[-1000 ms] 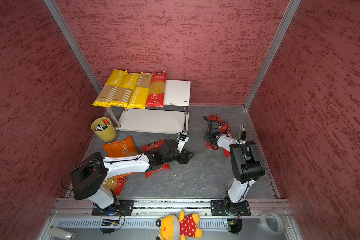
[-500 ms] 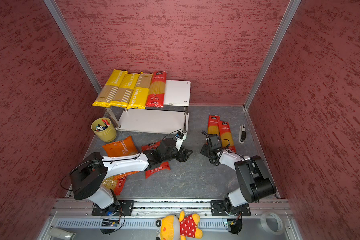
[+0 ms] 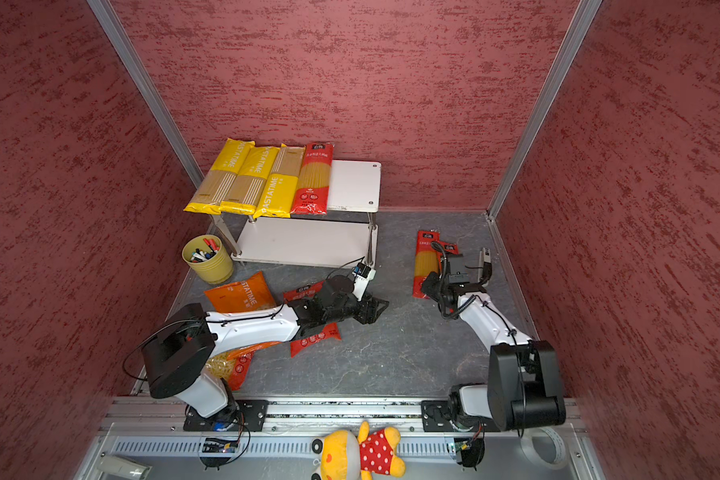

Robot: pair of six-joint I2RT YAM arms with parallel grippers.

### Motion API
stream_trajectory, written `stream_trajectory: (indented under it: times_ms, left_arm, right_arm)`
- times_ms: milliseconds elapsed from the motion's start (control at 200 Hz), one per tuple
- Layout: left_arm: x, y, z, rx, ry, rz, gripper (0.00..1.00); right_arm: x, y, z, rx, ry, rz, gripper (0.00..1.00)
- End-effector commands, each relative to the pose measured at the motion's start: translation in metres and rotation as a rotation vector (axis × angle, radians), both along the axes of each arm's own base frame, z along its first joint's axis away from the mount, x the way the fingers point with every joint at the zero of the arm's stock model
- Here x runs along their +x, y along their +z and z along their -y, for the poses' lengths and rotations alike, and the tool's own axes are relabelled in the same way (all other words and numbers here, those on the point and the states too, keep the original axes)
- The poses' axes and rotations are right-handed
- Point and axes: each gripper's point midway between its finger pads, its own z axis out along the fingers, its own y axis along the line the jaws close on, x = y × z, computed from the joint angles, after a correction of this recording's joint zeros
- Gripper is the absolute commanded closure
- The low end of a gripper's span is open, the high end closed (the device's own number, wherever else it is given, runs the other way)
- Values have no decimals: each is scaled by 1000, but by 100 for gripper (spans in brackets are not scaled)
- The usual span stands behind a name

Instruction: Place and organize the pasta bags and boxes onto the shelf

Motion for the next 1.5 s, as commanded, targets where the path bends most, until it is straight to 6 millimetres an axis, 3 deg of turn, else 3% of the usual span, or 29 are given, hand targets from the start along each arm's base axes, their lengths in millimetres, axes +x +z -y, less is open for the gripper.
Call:
stream_trajectory:
  times_ms: [0,140,261,331,476,586,761,902,1022,1082,1122,1202,1318,1428,1498]
  left_arm:
    - [-6,5,13,-27,-27,-8,31]
    - [-8,3,11,-22,-27,-8,31]
    - [-7,4,10,-18,-25,-4,30]
    - [-6,6,10,-21,-22,-1,31]
    - [-5,7,8,-18,-19,3,31]
    - [-3,8,9,-22,-19,3,30]
    - [3,11,8,-25,-16,7,31]
    - [6,11,5,-22,-15,-1,30]
    - [11,2,0,-3,14,-19,30]
    - [11,-1,1,3,11,-28,31]
    - [11,-4,2,6,8,-38,30]
    - [9,-8,5,6,5,-66,30]
    - [7,-15,8,-1,7,-138,30]
    - [-4,-25,18,-33,-30,-255,30]
    - [-5,-42,19,-27,-11,-321,31]
  right_arm:
    - [18,-15,9,-32,30,-26,48]
    - [35,-34,18,-85,35,-63,46]
    - [39,-57,14,-63,59,-104,47]
    - [37,-66,10,-48,64,-119,52]
    - [23,-63,-8,-34,112,-115,73]
    - [6,-61,-20,-50,149,-122,87]
    - [-33,-60,-50,-39,218,-153,96]
    - [-88,-63,-79,13,274,-205,97]
    - [-130,-61,-89,75,281,-243,95]
    - [-143,-53,-92,116,298,-245,90]
    - [-146,-45,-94,135,328,-240,81]
    - [-137,-23,-100,235,363,-209,63]
    - [-102,-1,-86,253,330,-123,53]
    - [-63,-6,-64,157,314,-69,50]
    - [-39,-14,-59,139,329,-45,50]
